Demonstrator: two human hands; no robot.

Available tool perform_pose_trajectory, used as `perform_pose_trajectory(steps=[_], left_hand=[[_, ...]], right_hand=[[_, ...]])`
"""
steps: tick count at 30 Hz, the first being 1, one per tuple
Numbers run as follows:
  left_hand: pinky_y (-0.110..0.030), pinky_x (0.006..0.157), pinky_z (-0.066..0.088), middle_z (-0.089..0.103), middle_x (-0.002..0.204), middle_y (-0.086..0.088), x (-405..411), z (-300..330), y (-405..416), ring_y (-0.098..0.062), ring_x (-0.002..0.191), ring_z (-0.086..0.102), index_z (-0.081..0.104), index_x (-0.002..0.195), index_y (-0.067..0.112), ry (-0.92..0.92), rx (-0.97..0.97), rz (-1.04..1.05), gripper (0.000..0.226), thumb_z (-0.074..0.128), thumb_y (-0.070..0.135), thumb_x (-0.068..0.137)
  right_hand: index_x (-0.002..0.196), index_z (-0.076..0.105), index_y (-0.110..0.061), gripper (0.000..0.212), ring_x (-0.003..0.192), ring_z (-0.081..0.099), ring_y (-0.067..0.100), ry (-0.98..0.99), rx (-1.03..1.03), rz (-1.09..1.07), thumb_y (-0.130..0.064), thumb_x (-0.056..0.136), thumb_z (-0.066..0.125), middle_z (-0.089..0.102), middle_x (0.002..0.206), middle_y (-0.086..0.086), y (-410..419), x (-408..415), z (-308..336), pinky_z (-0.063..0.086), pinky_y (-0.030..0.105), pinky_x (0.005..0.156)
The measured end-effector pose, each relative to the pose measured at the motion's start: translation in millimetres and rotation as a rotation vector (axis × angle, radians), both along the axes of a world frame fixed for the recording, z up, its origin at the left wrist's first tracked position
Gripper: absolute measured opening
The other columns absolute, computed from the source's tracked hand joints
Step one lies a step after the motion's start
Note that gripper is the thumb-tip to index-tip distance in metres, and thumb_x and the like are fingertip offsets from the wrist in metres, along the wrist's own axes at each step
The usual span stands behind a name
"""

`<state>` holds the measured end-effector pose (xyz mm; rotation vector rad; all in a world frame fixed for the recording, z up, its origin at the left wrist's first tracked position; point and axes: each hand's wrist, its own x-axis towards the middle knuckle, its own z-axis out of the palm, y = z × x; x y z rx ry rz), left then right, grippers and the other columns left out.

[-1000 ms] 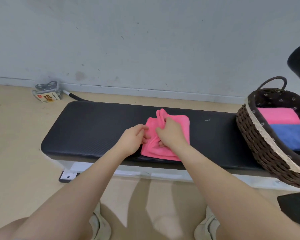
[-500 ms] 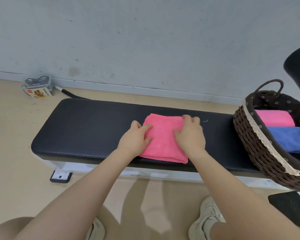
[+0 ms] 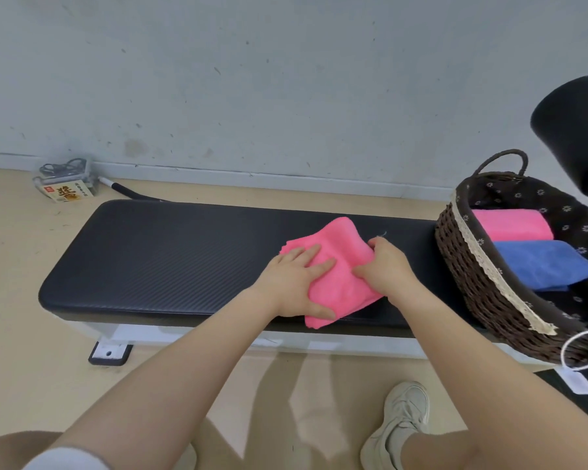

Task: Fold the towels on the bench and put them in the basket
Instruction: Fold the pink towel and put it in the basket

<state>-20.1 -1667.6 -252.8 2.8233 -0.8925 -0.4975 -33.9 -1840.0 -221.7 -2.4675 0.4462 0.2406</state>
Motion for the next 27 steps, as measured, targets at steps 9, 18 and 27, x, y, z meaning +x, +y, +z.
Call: perform_pose_trajectory(steps=[9, 18, 27], left_hand=[[-0.034, 0.114, 0.029, 0.043, 0.144, 0.003, 8, 4, 17, -0.009, 0.13, 0.041, 0.035, 0.143, 0.022, 0.573, -0.883, 0.291, 0.057, 0.049, 0.004, 0.09], [-0.037, 0.104, 0.042, 0.04, 0.143, -0.008, 26, 7, 31, -0.021, 0.127, 0.045, 0.029, 0.144, 0.015, 0.441, -1.018, 0.763, 0.057, 0.052, 0.029, 0.094], [-0.026, 0.102, 0.031, 0.042, 0.141, -0.005, 32, 0, 39, -0.019, 0.126, 0.042, 0.014, 0.149, 0.028, 0.189, -0.618, 0.406, 0.064, 0.043, 0.009, 0.095]], right_hand=[[0.118, 0.048, -0.011, 0.034, 0.095, 0.053, 0.029, -0.214, -0.282, 0.402, -0.006, 0.085, 0.047, 0.046, 0.112, 0.01, 38, -19, 14, 0.042, 0.034, 0.065], [0.119, 0.05, -0.01, 0.034, 0.096, 0.055, 0.033, -0.129, -0.326, 0.571, -0.034, 0.096, 0.041, 0.051, 0.11, 0.009, 73, -38, 6, 0.046, 0.037, 0.077], [0.125, 0.042, -0.01, 0.063, 0.109, 0.05, 0.026, 0.007, -0.104, 0.201, -0.042, 0.078, 0.07, 0.043, 0.122, 0.007, 51, -27, -12, 0.046, 0.034, 0.086]])
